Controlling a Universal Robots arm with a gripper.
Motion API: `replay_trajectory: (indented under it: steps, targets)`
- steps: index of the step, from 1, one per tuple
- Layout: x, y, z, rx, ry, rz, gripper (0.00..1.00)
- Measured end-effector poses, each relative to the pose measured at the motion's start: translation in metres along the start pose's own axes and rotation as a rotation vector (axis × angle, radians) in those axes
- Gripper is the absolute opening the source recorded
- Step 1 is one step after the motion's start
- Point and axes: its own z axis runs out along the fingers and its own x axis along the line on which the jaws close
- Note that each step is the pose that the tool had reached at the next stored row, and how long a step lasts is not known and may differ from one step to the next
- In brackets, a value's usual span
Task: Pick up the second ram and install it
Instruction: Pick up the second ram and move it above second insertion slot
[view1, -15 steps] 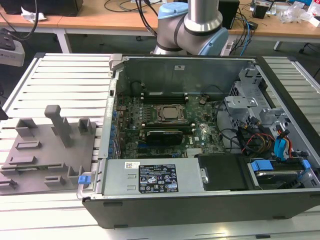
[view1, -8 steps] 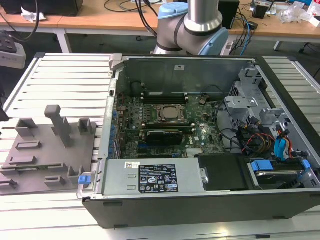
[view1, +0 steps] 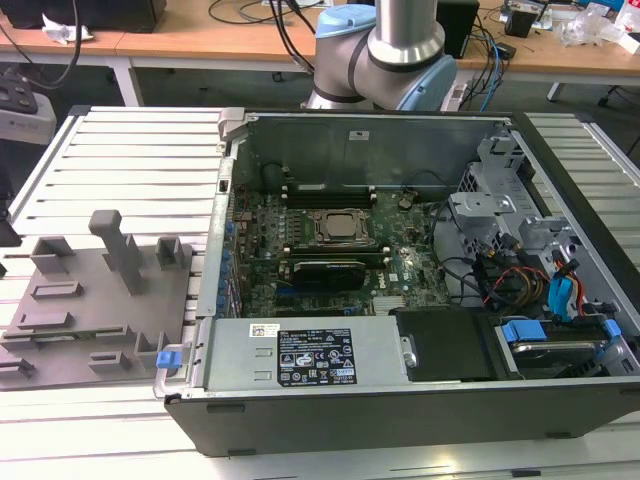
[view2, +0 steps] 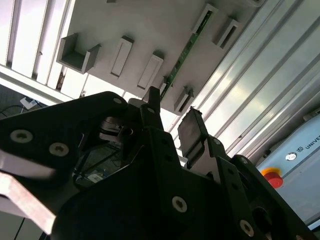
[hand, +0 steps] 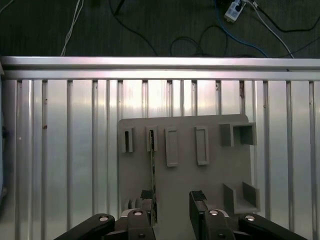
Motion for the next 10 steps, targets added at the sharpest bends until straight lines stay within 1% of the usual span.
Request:
replay_trajectory:
  steps: [10]
  targets:
    - [0.0001, -0.0003, 0.0062, 0.0001, 0.0000, 0.000, 0.42]
